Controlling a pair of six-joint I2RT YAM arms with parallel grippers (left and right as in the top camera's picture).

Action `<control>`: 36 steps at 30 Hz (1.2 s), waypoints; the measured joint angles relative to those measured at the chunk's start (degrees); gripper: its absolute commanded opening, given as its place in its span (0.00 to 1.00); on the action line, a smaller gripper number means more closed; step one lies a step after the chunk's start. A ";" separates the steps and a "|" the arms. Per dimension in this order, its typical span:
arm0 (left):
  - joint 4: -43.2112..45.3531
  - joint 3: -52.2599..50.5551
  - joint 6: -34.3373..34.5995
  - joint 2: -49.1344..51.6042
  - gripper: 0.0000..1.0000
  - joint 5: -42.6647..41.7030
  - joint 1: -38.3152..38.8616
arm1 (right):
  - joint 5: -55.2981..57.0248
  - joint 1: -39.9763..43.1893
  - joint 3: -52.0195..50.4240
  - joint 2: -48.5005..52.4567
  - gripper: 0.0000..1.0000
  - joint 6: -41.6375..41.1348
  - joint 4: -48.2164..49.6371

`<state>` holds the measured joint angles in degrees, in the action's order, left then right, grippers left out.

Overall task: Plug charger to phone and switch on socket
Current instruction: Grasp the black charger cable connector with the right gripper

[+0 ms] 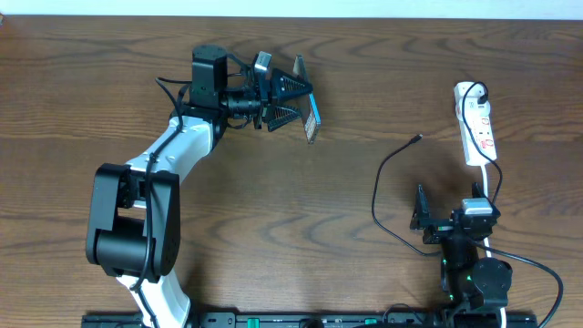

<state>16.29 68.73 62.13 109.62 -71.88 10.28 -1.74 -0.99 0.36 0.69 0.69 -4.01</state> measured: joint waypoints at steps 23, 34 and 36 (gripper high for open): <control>0.02 0.00 2.43 0.00 0.54 0.00 0.00 | -15.04 0.00 0.00 0.02 0.99 -31.47 1.44; 0.02 0.00 3.72 0.00 0.54 0.00 0.00 | -24.48 0.00 0.00 0.02 0.99 -46.80 1.73; 0.04 0.00 3.85 0.00 0.54 0.00 0.00 | -24.70 0.00 0.00 0.02 0.91 -46.69 1.73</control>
<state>16.34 68.73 65.98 109.62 -71.88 10.28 -26.44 -0.99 0.36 0.71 -46.00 -2.28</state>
